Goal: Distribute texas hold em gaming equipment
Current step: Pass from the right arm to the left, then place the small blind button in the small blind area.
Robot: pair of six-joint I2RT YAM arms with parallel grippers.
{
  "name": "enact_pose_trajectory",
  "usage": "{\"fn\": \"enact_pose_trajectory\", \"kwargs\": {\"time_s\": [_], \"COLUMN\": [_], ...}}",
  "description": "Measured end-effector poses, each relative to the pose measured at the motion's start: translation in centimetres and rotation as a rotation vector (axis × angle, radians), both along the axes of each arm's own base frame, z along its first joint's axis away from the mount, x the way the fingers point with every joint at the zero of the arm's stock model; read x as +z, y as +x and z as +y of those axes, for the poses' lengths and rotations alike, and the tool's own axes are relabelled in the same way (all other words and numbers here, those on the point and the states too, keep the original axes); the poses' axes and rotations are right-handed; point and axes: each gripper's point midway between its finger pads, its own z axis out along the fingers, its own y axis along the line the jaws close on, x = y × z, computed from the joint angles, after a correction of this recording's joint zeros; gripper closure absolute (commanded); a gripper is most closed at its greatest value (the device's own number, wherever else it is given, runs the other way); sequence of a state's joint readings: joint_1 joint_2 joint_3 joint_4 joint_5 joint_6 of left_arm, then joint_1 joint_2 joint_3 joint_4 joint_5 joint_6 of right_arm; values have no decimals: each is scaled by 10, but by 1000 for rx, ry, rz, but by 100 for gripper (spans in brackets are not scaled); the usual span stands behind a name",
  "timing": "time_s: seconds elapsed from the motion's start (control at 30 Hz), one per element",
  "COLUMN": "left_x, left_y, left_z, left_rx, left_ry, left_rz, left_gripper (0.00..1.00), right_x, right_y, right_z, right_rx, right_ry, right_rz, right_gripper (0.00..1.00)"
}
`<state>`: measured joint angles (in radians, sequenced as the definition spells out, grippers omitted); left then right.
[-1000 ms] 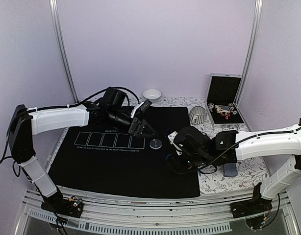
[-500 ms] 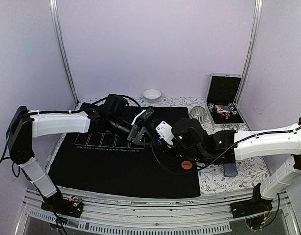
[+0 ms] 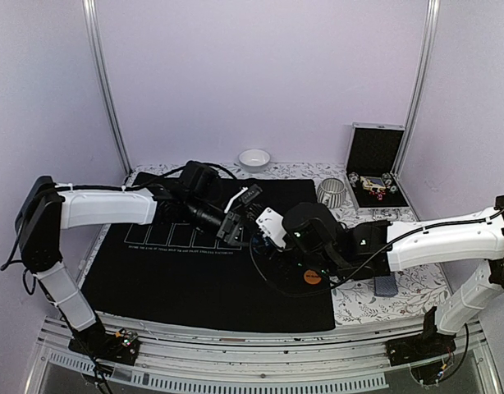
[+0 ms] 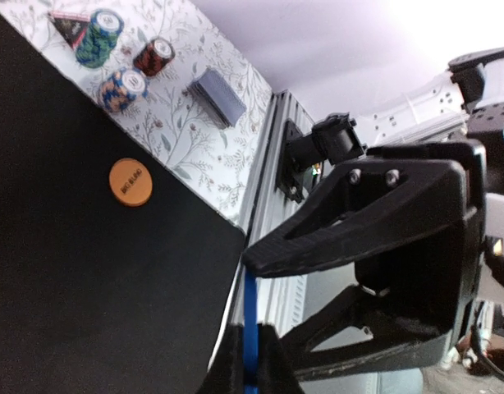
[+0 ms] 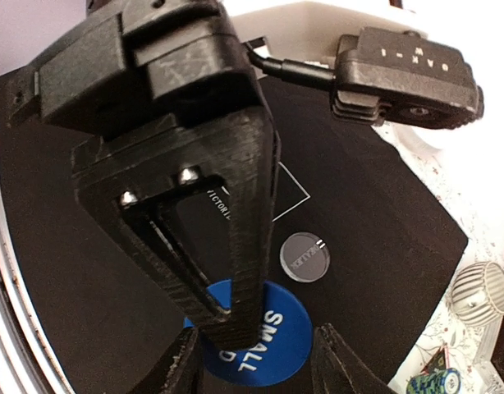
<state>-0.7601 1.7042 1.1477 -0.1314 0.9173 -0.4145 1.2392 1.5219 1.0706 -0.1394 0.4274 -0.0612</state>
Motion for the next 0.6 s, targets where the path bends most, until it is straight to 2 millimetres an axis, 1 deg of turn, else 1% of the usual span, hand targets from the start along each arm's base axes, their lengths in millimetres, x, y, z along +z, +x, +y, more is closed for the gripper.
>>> {"fn": "enact_pose_trajectory", "kwargs": {"time_s": [0.03, 0.17, 0.27, 0.33, 0.37, 0.4, 0.43, 0.5, 0.6], "left_x": [0, 0, 0, 0, -1, -2, -3, -6, -14], "left_y": [-1, 1, 9, 22, 31, 45, 61, 102, 165], "left_z": [0, 0, 3, 10, 15, 23, 33, 62, 105], "left_rx": [-3, 1, 27, 70, 98, 140, 191, 320, 503], "left_ry": [-2, -1, -2, 3, 6, 11, 17, 38, 79], "left_rz": [1, -3, -15, -21, -25, -28, -34, -55, -75], "left_gripper": [100, 100, 100, 100, 100, 100, 100, 100, 100], "right_x": [0, 3, 5, 6, 7, 9, 12, 20, 38], "right_y": [1, 3, 6, 8, 8, 9, 9, 11, 14], "right_z": [-1, -2, -4, -6, -7, -8, -10, -14, -25], "right_rx": [-8, -23, -46, -62, -68, -75, -85, -105, -140], "right_ry": [-2, 0, 3, 5, 10, 14, 22, 51, 114], "right_rz": [-5, -22, -28, -32, -31, -35, -36, -34, -19], "right_gripper": [57, 46, 30, 22, 18, 14, 13, 9, 8]}}
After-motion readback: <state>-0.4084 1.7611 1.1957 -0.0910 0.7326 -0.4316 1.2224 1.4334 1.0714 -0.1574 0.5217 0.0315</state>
